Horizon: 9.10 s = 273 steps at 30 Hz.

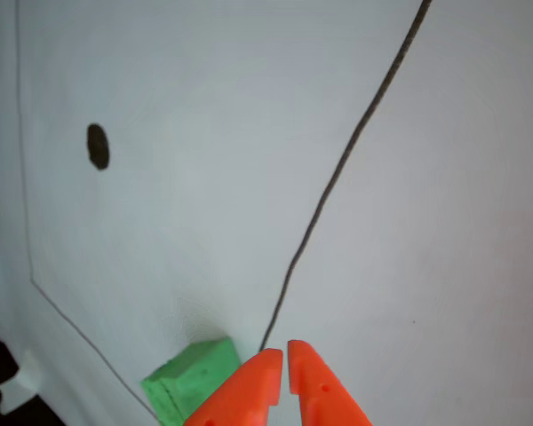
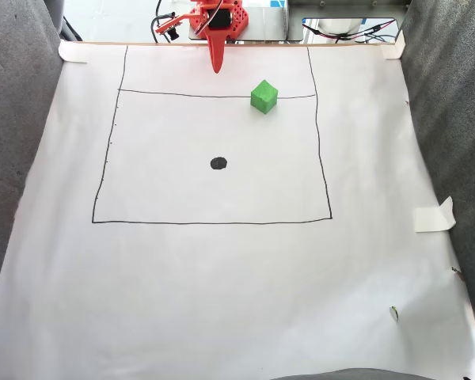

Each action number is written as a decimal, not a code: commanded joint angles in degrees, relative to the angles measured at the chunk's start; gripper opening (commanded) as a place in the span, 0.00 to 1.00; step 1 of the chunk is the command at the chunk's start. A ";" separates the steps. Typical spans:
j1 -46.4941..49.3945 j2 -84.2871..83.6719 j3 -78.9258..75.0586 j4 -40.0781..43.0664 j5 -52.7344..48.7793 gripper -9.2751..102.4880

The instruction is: Grasp the colored block, Place it on the black dot, and then return the arm to the default position.

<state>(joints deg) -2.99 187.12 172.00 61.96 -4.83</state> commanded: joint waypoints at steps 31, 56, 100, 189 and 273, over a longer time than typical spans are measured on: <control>-0.44 0.18 -0.18 -0.70 -0.09 0.08; -12.74 -49.66 -44.91 10.81 10.20 0.08; -20.04 -102.30 -83.32 22.06 -15.64 0.08; -23.29 -103.01 -83.50 26.46 -11.87 0.62; -20.83 -107.67 -71.19 12.74 -9.49 0.09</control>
<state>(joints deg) -24.43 77.17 100.63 74.79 -15.03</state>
